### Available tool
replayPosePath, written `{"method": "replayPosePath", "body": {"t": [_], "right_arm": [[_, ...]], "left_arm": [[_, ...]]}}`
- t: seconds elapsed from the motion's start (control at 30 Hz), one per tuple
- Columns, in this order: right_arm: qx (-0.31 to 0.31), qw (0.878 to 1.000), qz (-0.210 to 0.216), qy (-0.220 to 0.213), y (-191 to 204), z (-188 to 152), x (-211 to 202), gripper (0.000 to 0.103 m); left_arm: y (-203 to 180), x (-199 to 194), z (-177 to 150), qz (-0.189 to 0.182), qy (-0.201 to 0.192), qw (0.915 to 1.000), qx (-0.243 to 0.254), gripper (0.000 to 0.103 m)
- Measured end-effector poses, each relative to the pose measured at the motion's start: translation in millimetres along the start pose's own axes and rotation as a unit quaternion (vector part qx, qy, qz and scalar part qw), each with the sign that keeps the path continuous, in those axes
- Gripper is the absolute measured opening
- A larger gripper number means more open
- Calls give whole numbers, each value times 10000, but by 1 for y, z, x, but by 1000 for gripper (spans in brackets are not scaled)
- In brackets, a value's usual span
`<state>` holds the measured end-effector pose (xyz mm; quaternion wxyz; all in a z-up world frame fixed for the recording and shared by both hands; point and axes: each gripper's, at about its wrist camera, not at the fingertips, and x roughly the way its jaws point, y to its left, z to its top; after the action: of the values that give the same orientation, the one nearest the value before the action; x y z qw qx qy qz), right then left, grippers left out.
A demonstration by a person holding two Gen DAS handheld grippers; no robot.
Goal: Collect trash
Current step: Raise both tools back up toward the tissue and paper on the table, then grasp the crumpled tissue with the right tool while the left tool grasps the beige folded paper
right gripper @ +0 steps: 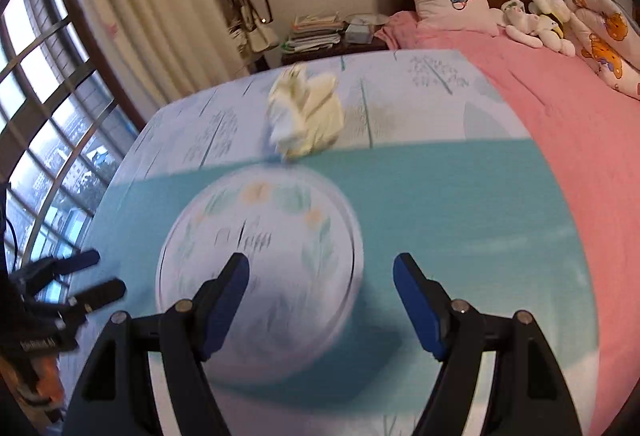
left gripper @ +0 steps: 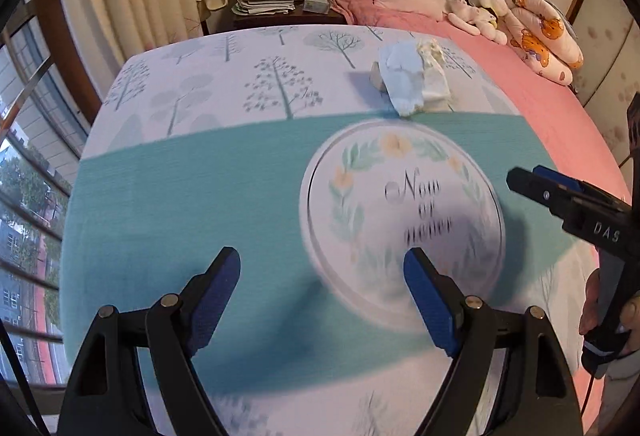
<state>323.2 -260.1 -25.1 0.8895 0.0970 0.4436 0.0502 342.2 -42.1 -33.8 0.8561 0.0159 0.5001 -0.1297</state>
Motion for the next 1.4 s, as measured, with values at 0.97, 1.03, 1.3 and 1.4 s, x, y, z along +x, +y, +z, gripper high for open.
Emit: {"method": "replayPosePath", "body": {"t": [0.97, 1.03, 1.3, 1.4], "right_arm": [[322, 9977, 559, -216, -3, 96, 101, 43], [390, 9968, 631, -304, -12, 97, 95, 42], [451, 9962, 401, -630, -41, 112, 79, 41], [535, 9963, 193, -650, -51, 117, 85, 40]], "left_arm": [[-19, 101, 139, -151, -136, 9995, 243, 83], [-27, 107, 144, -250, -129, 9992, 270, 82], [-54, 123, 162, -529, -72, 9980, 351, 82], [-62, 132, 168, -525, 37, 9978, 413, 82]]}}
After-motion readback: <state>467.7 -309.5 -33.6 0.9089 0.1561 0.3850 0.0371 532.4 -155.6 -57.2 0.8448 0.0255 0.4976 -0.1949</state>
